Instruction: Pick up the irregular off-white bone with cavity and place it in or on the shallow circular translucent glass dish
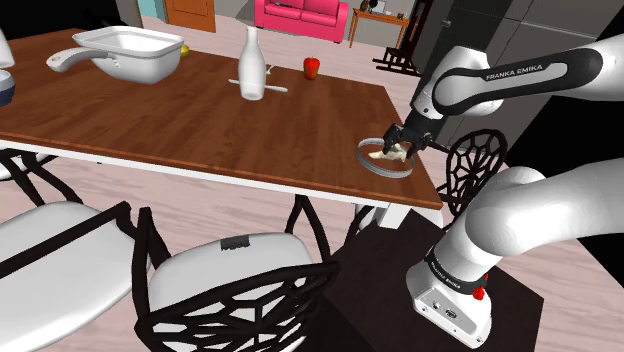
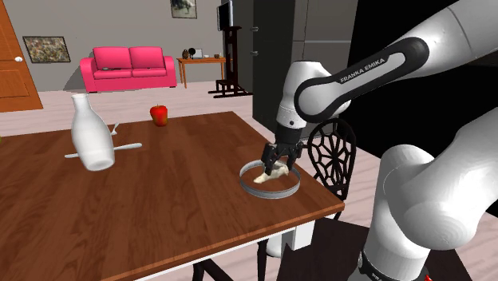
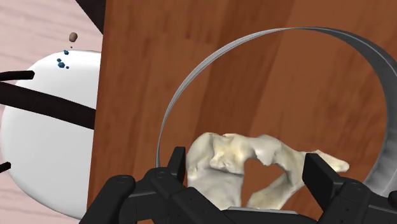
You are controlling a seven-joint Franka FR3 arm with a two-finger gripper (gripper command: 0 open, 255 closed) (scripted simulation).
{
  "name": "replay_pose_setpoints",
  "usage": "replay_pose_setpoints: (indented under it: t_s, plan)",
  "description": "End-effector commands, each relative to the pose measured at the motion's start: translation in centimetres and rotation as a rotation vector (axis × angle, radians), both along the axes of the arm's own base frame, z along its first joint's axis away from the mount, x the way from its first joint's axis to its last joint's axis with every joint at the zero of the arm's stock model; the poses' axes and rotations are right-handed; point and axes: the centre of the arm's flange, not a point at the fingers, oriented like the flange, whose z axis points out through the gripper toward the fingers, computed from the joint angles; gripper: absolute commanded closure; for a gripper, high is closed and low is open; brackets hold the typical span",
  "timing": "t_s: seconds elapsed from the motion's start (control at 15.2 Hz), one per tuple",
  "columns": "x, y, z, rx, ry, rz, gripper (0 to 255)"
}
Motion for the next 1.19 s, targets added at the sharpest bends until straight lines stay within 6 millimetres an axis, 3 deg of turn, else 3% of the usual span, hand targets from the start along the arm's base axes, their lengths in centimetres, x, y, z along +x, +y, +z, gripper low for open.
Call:
replay_pose_setpoints:
  t_s: [0.0, 1.12]
  plan:
    - [-0.2, 0.2, -0.2, 0.002, 0.008, 0.001, 255]
    - [-0.2, 0.2, 8.7, 0.002, 0.008, 0.001, 255]
